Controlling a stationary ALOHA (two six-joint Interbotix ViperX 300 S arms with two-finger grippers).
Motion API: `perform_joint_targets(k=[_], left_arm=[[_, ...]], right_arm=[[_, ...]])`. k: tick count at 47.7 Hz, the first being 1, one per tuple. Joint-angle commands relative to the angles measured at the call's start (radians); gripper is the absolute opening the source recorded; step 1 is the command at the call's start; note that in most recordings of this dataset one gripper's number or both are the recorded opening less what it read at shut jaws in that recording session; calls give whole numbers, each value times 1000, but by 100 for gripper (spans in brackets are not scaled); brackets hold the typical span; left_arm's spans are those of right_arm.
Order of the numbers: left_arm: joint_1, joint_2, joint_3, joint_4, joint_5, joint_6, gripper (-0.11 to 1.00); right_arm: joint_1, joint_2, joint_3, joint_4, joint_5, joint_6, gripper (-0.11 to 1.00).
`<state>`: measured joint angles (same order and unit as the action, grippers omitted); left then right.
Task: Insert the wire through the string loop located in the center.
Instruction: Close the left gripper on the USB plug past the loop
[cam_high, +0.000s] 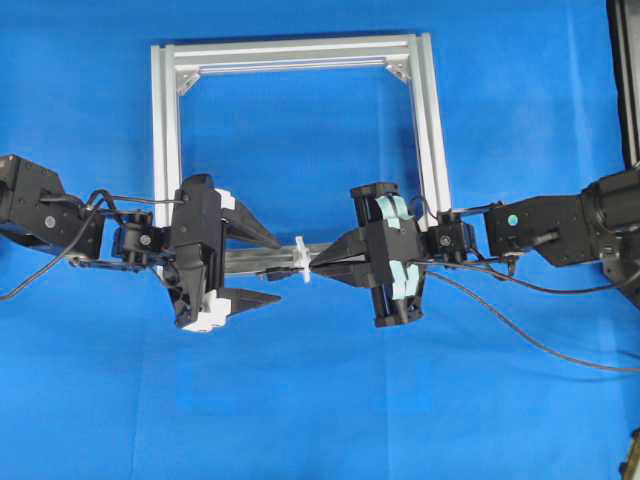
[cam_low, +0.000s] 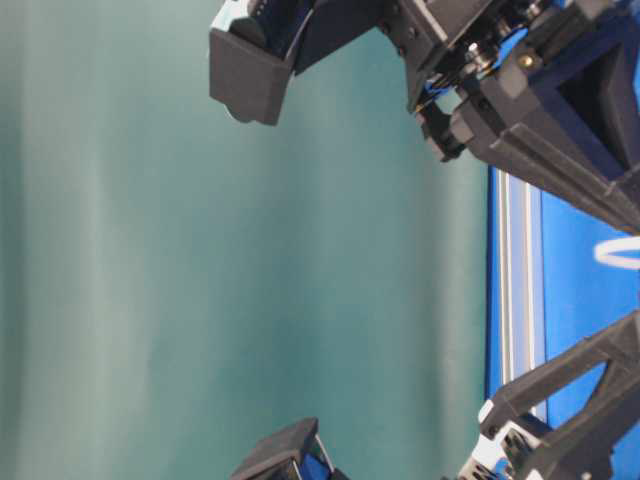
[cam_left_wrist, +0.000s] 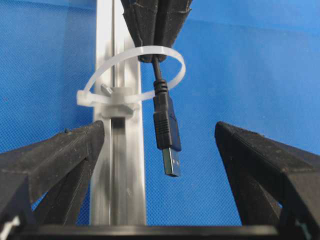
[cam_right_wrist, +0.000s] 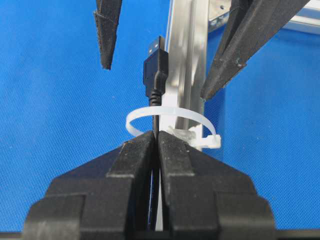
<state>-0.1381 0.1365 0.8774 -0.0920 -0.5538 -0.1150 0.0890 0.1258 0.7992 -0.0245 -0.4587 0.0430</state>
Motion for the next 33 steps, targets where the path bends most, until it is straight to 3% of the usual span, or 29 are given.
perform_joint_targets(k=[1,27,33], left_arm=[[-2,-12,-17,3,-8,0,89],[-2,-12,-17,3,-3,3,88],[-5,-12,-17,3,18,2,77]], right_arm=[[0,-12,-12,2,-5,-2,-2],[0,-12,-12,0,-5,-2,-2],[0,-12,-12,2,-5,-2,-2]])
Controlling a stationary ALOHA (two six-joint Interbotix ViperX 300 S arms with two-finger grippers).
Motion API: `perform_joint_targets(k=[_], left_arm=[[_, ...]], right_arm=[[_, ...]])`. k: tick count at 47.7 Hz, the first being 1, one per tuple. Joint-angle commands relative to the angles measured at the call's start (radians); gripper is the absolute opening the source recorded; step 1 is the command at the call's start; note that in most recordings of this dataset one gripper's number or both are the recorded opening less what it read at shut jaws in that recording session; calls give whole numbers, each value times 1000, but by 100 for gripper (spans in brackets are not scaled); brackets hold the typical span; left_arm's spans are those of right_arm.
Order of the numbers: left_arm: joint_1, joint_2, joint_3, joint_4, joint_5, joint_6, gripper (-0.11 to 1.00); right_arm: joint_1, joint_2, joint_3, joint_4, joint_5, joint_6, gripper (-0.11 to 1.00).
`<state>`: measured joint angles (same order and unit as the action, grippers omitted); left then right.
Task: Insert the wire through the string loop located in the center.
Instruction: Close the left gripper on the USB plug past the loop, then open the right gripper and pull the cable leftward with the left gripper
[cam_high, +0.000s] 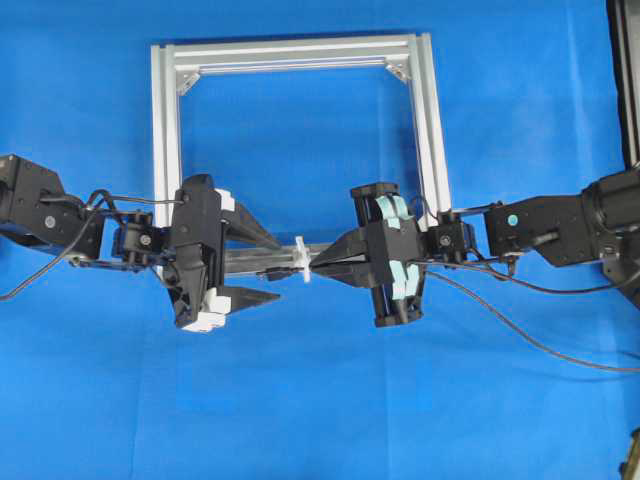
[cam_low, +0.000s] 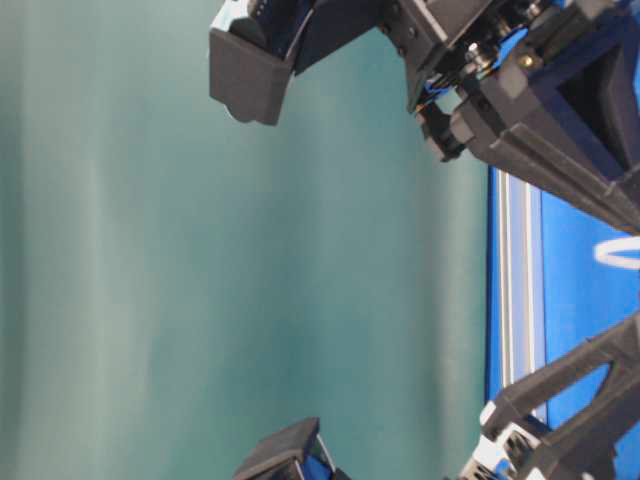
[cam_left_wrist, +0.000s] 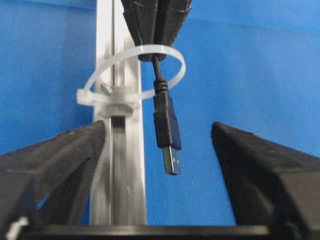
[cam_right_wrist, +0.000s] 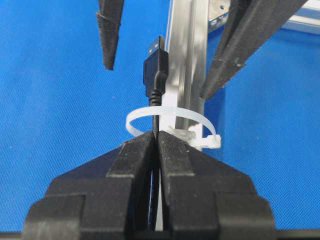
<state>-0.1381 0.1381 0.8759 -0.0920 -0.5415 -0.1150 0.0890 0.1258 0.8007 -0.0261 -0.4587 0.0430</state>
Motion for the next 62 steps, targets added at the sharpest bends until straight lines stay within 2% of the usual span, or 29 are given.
perform_joint_targets(k=[1,9,12,43,46,49,58,62], left_arm=[[-5,-14,-17,3,9,2,72],[-5,-14,-15,3,17,2,22],[-5,-14,-18,3,17,0,8],[-6,-12,-23,3,17,0,8],[-6,-12,-21,3,17,0,8],[-6,-12,-21,3,17,0,8],[-8,-14,-20,3,17,0,8],[-11,-21,-14,3,20,-2,8]], right_arm=[[0,-12,-14,2,-5,-2,-2],[2,-12,-14,3,-5,-2,-2],[0,-12,-14,3,-5,-2,-2],[-2,-12,-15,3,29,0,1],[-2,-12,-17,3,29,0,8],[-2,-12,-17,3,29,0,21],[0,-14,-12,3,31,2,77],[0,-20,-6,2,31,2,94]])
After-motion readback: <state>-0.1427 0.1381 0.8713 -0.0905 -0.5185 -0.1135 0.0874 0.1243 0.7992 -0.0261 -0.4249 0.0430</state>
